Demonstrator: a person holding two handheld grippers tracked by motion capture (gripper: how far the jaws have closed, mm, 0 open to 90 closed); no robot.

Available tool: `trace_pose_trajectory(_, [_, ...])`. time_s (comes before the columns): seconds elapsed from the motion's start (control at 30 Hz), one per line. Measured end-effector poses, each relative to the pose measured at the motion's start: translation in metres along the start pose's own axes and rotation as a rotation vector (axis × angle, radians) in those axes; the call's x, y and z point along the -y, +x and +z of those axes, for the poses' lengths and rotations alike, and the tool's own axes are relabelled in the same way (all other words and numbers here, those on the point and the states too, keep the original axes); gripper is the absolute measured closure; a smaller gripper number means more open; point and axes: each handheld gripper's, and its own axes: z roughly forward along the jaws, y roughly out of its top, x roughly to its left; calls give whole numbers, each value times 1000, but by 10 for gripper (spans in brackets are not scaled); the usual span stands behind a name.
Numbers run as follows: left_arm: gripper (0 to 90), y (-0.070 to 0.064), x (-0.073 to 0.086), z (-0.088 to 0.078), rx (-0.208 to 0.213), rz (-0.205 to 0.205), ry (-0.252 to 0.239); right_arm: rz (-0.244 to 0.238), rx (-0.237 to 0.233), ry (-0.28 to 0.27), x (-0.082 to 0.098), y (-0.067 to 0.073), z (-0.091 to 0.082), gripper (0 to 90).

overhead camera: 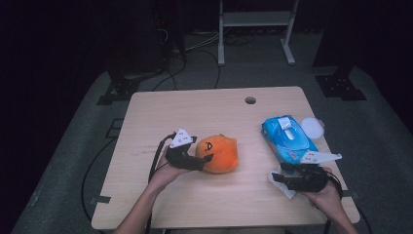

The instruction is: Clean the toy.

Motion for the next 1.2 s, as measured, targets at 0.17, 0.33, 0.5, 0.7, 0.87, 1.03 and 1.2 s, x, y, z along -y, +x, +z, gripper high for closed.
trace_pose_trajectory(0.17, [98, 0, 10, -5, -15, 11, 22, -6, -2, -5, 0, 0, 0, 396])
trace_pose_trajectory(0.33, [97, 3, 18, -10, -15, -6, 15, 1, -6, -3, 0, -1, 1, 393])
trace_pose_trajectory(0.5, [95, 6, 24, -15, -22, -24, 19, 9, -8, 3, 1, -3, 3, 392])
trace_pose_trajectory(0.7, [93, 7, 31, -21, -27, -35, 16, 9, -11, 2, 1, -4, 3, 389])
trace_pose_trajectory(0.87, [91, 8, 40, -27, -32, -50, 18, 11, -14, 10, 2, -6, 5, 387])
trace_pose_trajectory(1.03, [91, 8, 47, -32, -36, -57, 25, 4, -15, 17, 2, -5, 7, 386])
trace_pose_trajectory(1.2, [87, 6, 50, -37, -38, -55, 29, 5, -21, 26, 1, -5, 10, 386])
